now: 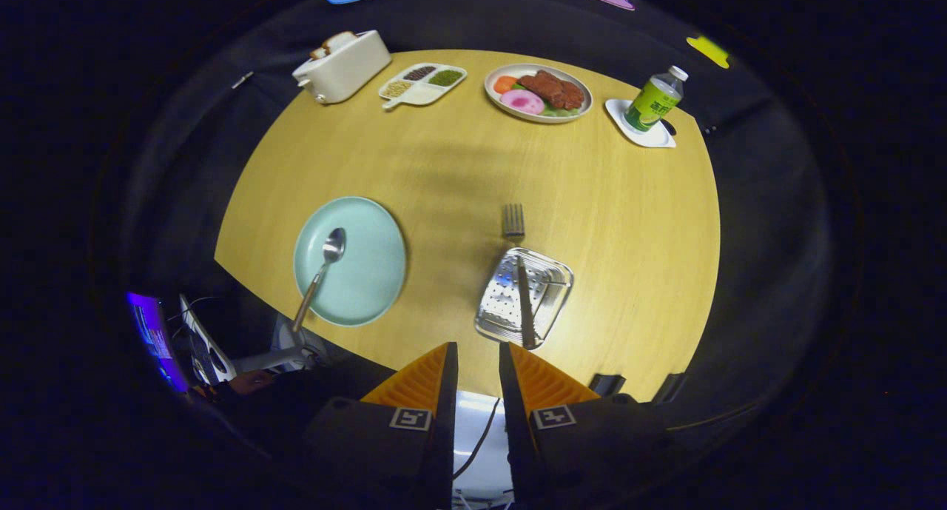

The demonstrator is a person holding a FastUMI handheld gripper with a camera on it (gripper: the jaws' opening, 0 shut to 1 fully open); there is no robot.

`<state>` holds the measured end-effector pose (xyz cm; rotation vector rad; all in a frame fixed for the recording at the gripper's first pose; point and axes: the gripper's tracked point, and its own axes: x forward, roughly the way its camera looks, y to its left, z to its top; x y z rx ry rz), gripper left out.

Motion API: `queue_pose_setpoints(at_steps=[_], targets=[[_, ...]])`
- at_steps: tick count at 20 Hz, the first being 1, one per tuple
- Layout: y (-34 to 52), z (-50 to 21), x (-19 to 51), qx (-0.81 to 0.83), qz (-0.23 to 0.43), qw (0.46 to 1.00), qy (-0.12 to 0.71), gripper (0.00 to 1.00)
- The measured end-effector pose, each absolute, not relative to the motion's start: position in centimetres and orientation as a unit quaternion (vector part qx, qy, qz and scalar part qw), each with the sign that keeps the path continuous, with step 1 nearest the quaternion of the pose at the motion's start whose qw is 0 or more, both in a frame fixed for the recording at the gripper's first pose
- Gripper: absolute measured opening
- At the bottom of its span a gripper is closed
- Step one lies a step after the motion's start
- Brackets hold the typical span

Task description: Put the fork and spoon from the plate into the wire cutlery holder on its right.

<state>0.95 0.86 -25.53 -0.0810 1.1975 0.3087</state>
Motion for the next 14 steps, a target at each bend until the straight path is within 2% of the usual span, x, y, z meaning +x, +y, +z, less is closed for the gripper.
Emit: queue_pose_setpoints(at_steps=[4, 7, 14], targets=[[9.6, -25.2, -0.9, 0.005, 0.202, 0.826, 0.526, 0.35], [15.5, -27.3, -1.2, 0.041, 0.215, 0.826, 0.52, 0.37], [23.6, -34.4, -0.4, 0.084, 0.178, 0.823, 0.532, 0.39]])
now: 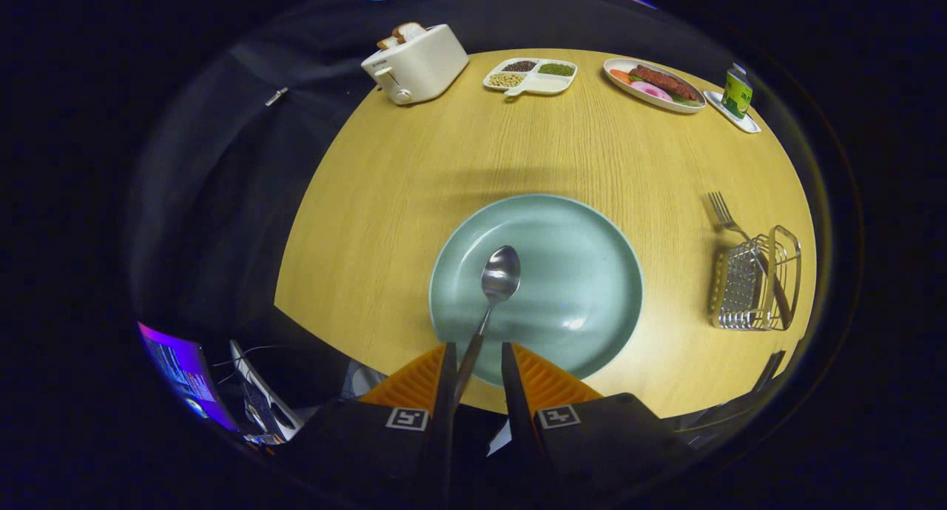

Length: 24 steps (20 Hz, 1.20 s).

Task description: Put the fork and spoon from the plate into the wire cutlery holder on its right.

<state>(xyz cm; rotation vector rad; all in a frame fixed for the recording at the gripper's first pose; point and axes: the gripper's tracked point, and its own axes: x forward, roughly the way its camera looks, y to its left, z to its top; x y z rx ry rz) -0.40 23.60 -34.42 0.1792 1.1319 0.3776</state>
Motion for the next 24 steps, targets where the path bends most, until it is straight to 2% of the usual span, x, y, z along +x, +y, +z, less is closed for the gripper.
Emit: queue_pose_setpoints(at_steps=[9, 14, 16, 17, 18, 24], targets=[[24.5, -40.7, 1.0, 0.054, 0.102, 0.82, 0.561, 0.39], [24.6, -41.1, 1.7, 0.047, 0.092, 0.819, 0.564, 0.39], [24.2, -41.1, 1.6, 0.046, 0.092, 0.818, 0.566, 0.25], [24.2, -41.3, 1.6, 0.046, 0.089, 0.819, 0.566, 0.15], [24.1, -41.2, 1.7, 0.044, 0.096, 0.816, 0.569, 0.11], [23.7, -39.0, 1.7, 0.082, 0.122, 0.811, 0.566, 0.08]])
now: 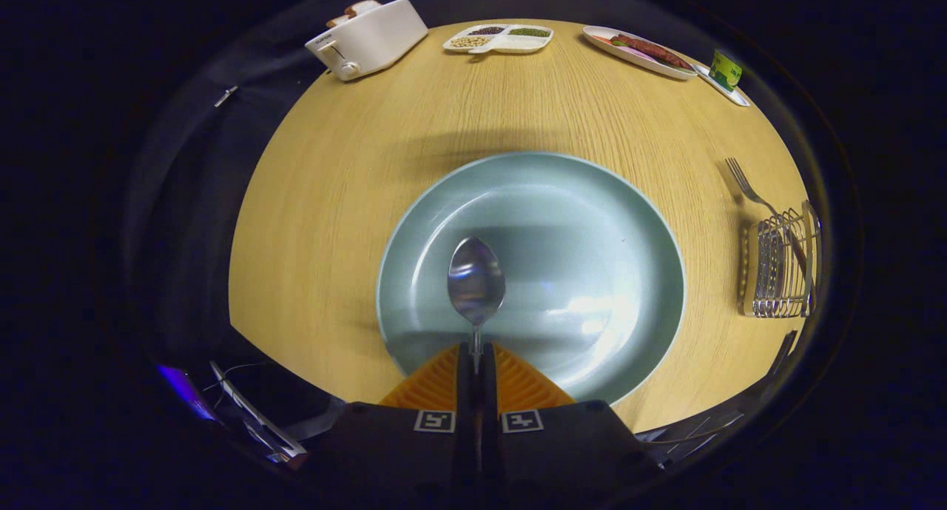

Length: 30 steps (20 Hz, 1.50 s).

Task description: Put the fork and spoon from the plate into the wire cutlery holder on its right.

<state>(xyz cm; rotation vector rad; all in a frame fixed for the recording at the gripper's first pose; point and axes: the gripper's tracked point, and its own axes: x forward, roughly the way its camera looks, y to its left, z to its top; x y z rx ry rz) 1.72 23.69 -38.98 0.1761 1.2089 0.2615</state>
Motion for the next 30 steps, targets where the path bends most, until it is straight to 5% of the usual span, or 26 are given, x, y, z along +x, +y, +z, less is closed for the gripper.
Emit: queue_pose_setpoints(at_steps=[13, 18, 30], targets=[[12.1, -26.4, 0.8, 0.1, 0.189, 0.806, 0.552, 0.08], [2.0, -22.7, 2.0, 0.064, 0.158, 0.808, 0.564, 0.08], [-4.1, -30.4, 3.2, -0.002, 0.101, 0.733, 0.673, 0.08]])
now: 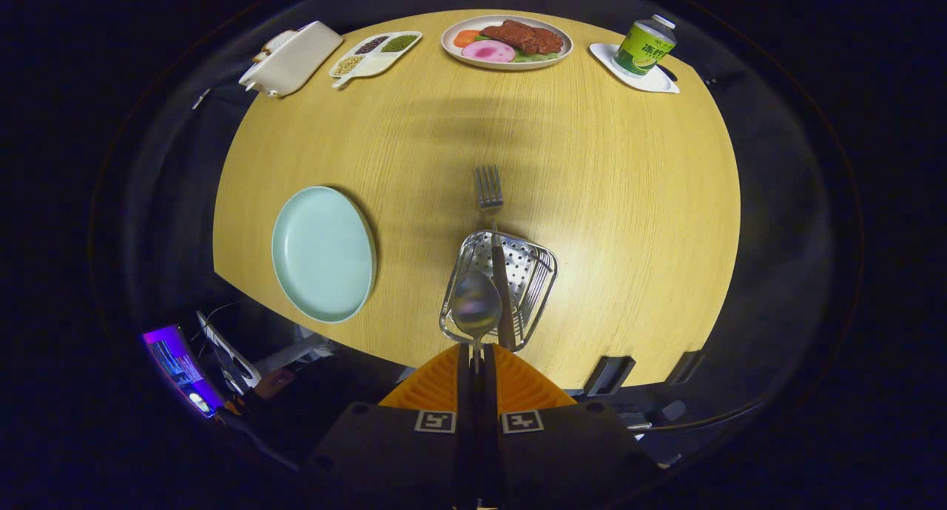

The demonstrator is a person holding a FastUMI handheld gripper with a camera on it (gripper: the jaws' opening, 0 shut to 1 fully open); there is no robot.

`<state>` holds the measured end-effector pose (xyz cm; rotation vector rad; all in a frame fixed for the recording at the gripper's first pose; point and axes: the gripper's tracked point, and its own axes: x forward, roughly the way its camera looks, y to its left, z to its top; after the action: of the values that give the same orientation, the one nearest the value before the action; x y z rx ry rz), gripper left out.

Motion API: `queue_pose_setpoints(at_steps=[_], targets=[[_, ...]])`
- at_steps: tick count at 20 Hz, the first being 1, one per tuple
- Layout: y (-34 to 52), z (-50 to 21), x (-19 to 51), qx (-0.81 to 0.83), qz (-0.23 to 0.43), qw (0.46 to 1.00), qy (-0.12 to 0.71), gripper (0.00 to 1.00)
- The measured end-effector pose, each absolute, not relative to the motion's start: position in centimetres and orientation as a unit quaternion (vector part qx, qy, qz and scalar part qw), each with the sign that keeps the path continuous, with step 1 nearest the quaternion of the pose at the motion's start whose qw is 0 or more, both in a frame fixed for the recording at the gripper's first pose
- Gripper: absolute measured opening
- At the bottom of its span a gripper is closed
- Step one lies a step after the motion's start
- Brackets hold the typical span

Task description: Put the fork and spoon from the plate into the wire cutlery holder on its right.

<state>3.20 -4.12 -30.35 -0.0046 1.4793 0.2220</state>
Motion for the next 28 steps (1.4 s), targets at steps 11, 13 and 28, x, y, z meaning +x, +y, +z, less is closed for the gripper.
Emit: queue_pose_setpoints(at_steps=[11, 13, 28], targets=[[-3.3, -29.0, 5.8, 0.049, 0.079, 0.787, 0.61, 0.37], [-2.8, -26.7, 6.8, 0.059, 0.077, 0.826, 0.555, 0.38], [0.6, -2.7, 6.1, -0.029, 0.028, 0.999, 0.03, 0.98]])
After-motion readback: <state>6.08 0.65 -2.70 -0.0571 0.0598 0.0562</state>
